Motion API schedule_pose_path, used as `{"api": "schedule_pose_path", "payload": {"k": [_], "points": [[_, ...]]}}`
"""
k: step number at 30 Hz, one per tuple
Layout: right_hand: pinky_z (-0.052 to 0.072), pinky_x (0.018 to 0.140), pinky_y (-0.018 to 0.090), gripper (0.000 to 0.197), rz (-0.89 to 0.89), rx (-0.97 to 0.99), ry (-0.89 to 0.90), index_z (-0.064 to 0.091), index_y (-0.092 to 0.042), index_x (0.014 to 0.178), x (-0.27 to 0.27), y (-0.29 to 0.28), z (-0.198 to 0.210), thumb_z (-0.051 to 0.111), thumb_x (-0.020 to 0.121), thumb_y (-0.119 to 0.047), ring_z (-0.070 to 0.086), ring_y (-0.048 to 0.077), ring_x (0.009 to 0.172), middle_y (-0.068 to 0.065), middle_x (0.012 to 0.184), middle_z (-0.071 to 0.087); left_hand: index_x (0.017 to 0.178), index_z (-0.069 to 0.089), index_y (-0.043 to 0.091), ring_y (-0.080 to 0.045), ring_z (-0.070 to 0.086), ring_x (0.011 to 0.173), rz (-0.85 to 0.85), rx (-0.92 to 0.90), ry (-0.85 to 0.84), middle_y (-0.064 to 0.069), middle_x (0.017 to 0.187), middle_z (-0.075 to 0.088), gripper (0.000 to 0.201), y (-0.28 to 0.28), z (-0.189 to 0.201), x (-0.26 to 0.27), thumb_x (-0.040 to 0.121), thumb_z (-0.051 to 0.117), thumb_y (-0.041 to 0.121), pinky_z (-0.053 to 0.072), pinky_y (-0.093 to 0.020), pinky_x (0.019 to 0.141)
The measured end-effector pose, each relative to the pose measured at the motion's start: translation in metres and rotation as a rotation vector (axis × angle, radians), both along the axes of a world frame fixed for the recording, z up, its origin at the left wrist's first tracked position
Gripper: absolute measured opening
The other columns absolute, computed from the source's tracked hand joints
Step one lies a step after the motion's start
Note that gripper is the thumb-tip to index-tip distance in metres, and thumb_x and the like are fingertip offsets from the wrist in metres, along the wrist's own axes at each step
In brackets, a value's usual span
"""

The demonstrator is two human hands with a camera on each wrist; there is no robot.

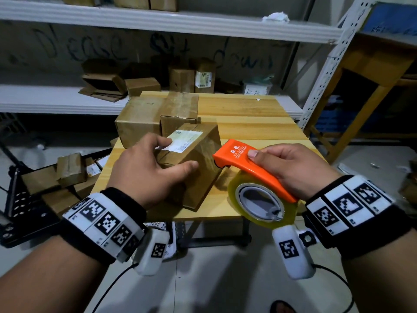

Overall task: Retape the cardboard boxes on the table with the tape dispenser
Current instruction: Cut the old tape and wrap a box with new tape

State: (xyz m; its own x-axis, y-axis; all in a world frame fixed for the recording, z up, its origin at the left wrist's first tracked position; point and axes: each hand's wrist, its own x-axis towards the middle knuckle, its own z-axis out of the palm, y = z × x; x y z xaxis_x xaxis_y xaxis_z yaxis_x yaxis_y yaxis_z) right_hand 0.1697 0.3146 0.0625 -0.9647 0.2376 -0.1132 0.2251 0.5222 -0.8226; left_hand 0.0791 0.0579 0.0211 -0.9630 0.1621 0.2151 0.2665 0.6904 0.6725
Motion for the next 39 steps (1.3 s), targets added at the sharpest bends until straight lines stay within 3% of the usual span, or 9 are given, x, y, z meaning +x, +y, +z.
{"api": "schedule_pose_path", "payload": {"k": [3, 6, 13, 18, 21, 31, 34, 37, 39], "points": [[0.062, 0.078, 0.039, 0.039, 0.002, -0.007, 0.006, 0.08, -0.023, 0.089, 0.0, 0.0, 0.002, 0.064, 0.092, -0.058, 0.077, 0.019, 0.068, 0.001, 0.076, 0.08, 0.127, 0.06, 0.031, -0.014, 0.065, 0.097, -0.007, 0.072, -0.032, 0.006, 0.12, 0.067, 0.096, 0.001, -0.001, 0.0, 0.051, 0.07, 0.088, 0.06, -0.045, 0.084], [0.063, 0.083, 0.043, 0.038, 0.006, -0.012, 0.012, 0.08, -0.023, 0.09, -0.001, -0.001, 0.002, 0.064, 0.092, -0.057, 0.078, 0.022, 0.072, 0.002, 0.078, 0.08, 0.129, 0.059, 0.029, -0.016, 0.064, 0.1, -0.004, 0.092, -0.044, 0.004, 0.123, 0.066, 0.088, 0.002, -0.002, -0.001, 0.059, 0.077, 0.08, 0.06, -0.046, 0.086], [0.062, 0.089, 0.053, 0.039, 0.006, -0.032, 0.01, 0.08, -0.021, 0.093, -0.002, 0.001, 0.001, 0.065, 0.091, -0.057, 0.078, 0.029, 0.076, 0.006, 0.08, 0.08, 0.125, 0.06, 0.031, -0.012, 0.065, 0.095, -0.004, 0.124, -0.046, 0.006, 0.117, 0.067, 0.095, 0.003, -0.002, 0.001, 0.048, 0.064, 0.087, 0.06, -0.045, 0.084], [0.062, 0.079, 0.043, 0.039, 0.014, 0.015, 0.001, 0.08, -0.023, 0.091, 0.001, 0.005, 0.001, 0.064, 0.091, -0.059, 0.078, 0.022, 0.07, 0.002, 0.077, 0.08, 0.117, 0.064, 0.029, -0.015, 0.068, 0.099, 0.033, 0.29, -0.134, 0.006, 0.114, 0.07, 0.076, -0.001, -0.001, -0.003, 0.057, 0.081, 0.073, 0.06, -0.042, 0.084], [0.059, 0.072, 0.037, 0.04, 0.004, 0.053, -0.025, 0.079, -0.023, 0.089, 0.008, 0.011, -0.001, 0.065, 0.091, -0.06, 0.076, 0.018, 0.063, 0.0, 0.074, 0.079, 0.105, 0.068, 0.028, -0.022, 0.072, 0.098, 0.081, 0.496, -0.27, 0.003, 0.107, 0.074, 0.072, -0.008, 0.0, -0.01, 0.047, 0.083, 0.068, 0.06, -0.053, 0.089], [0.059, 0.069, 0.035, 0.038, -0.002, 0.019, -0.043, 0.08, -0.021, 0.087, 0.009, 0.013, -0.002, 0.065, 0.092, -0.055, 0.075, 0.02, 0.063, 0.004, 0.074, 0.079, 0.104, 0.069, 0.026, -0.028, 0.073, 0.101, 0.081, 0.583, -0.349, -0.001, 0.109, 0.075, 0.07, -0.009, 0.001, -0.012, 0.049, 0.083, 0.066, 0.06, -0.059, 0.089], [0.059, 0.067, 0.032, 0.04, 0.005, 0.031, -0.065, 0.079, -0.02, 0.09, 0.006, 0.01, 0.0, 0.064, 0.093, -0.057, 0.076, 0.02, 0.064, 0.004, 0.075, 0.079, 0.105, 0.071, 0.022, -0.032, 0.073, 0.101, 0.098, 0.653, -0.418, -0.006, 0.107, 0.077, 0.064, -0.008, 0.0, -0.01, 0.056, 0.088, 0.06, 0.059, -0.06, 0.09], [0.059, 0.065, 0.028, 0.042, 0.008, 0.051, -0.086, 0.079, -0.019, 0.091, 0.003, 0.006, 0.003, 0.063, 0.093, -0.058, 0.077, 0.019, 0.065, 0.002, 0.076, 0.08, 0.117, 0.067, 0.008, -0.041, 0.073, 0.101, 0.111, 0.81, -0.572, -0.018, 0.11, 0.076, 0.053, -0.006, -0.001, -0.008, 0.079, 0.085, 0.04, 0.059, -0.063, 0.089], [0.058, 0.065, 0.028, 0.043, 0.011, 0.061, -0.101, 0.079, -0.02, 0.09, 0.001, 0.004, 0.005, 0.063, 0.093, -0.06, 0.077, 0.018, 0.066, 0.001, 0.076, 0.08, 0.12, 0.067, 0.005, -0.044, 0.074, 0.103, 0.09, 0.9, -0.656, -0.022, 0.111, 0.076, 0.051, -0.006, -0.004, -0.008, 0.082, 0.084, 0.035, 0.055, -0.067, 0.092]]}}
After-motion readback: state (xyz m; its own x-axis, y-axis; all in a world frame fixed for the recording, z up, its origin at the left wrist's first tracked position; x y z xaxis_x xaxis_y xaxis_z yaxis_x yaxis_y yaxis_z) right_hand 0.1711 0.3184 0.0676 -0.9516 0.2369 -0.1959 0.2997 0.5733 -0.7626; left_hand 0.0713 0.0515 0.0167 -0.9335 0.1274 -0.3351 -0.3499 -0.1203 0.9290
